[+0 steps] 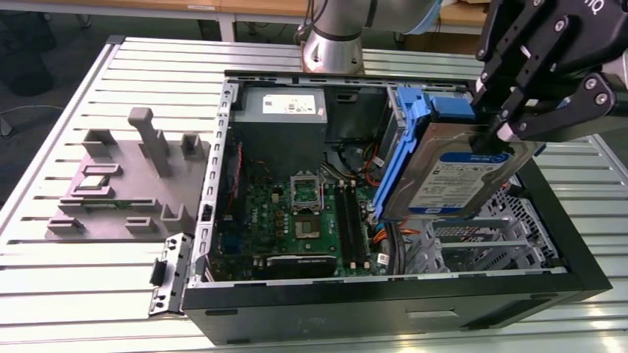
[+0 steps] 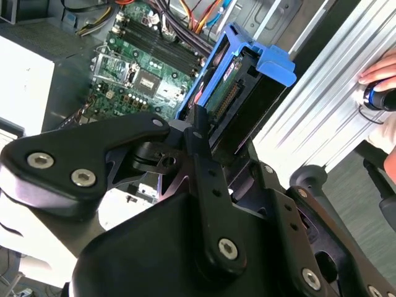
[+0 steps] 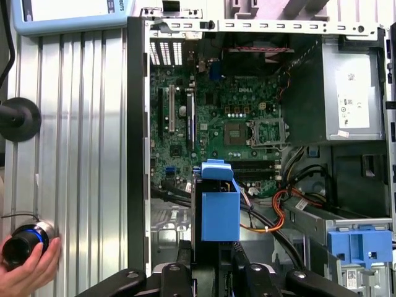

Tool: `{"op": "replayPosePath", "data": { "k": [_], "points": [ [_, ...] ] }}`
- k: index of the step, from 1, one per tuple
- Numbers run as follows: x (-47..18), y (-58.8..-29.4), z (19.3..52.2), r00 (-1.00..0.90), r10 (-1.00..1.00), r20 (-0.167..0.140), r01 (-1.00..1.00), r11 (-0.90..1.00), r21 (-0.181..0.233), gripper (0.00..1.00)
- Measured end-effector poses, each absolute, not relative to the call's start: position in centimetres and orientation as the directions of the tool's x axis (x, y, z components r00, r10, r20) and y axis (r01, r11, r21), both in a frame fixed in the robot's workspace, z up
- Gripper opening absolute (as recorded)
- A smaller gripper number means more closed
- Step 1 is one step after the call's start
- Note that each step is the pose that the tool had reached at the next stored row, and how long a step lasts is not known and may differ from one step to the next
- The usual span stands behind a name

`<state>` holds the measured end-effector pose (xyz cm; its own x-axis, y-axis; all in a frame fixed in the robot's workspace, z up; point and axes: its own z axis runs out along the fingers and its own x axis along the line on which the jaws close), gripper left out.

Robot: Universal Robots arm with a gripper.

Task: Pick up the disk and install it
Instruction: 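Pick up the disk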

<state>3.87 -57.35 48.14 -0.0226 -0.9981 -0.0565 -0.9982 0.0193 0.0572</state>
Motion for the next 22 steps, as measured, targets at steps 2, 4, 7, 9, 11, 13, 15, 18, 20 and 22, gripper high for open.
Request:
{"op": "replayPosePath", "data": {
  "k": [2,4,7,9,11,13,15,18,20,22],
  "points": [
    [4.27,-57.34,48.14,-0.023,-0.998,-0.056,-0.998,0.019,0.057,0.35],
    [4.48,-57.34,48.13,-0.022,-0.998,-0.056,-0.998,0.019,0.057,0.35],
    [4.48,-57.34,48.14,-0.023,-0.998,-0.056,-0.998,0.019,0.057,0.35],
    [4.54,-57.34,48.13,-0.023,-0.998,-0.057,-0.998,0.019,0.057,0.35],
    [4.54,-57.34,48.13,-0.023,-0.998,-0.056,-0.998,0.019,0.057,0.35],
    [4.55,-57.34,48.13,-0.023,-0.998,-0.056,-0.998,0.019,0.057,0.35],
    [4.55,-57.34,48.13,-0.023,-0.998,-0.056,-0.998,0.019,0.057,0.35],
    [4.56,-57.34,48.13,-0.023,-0.998,-0.056,-0.998,0.019,0.057,0.35],
    [4.57,-57.34,48.13,-0.023,-0.998,-0.056,-0.998,0.019,0.057,0.35],
    [4.83,-57.35,48.13,-0.022,-0.998,-0.056,-0.998,0.019,0.057,0.35]
  ]
}}
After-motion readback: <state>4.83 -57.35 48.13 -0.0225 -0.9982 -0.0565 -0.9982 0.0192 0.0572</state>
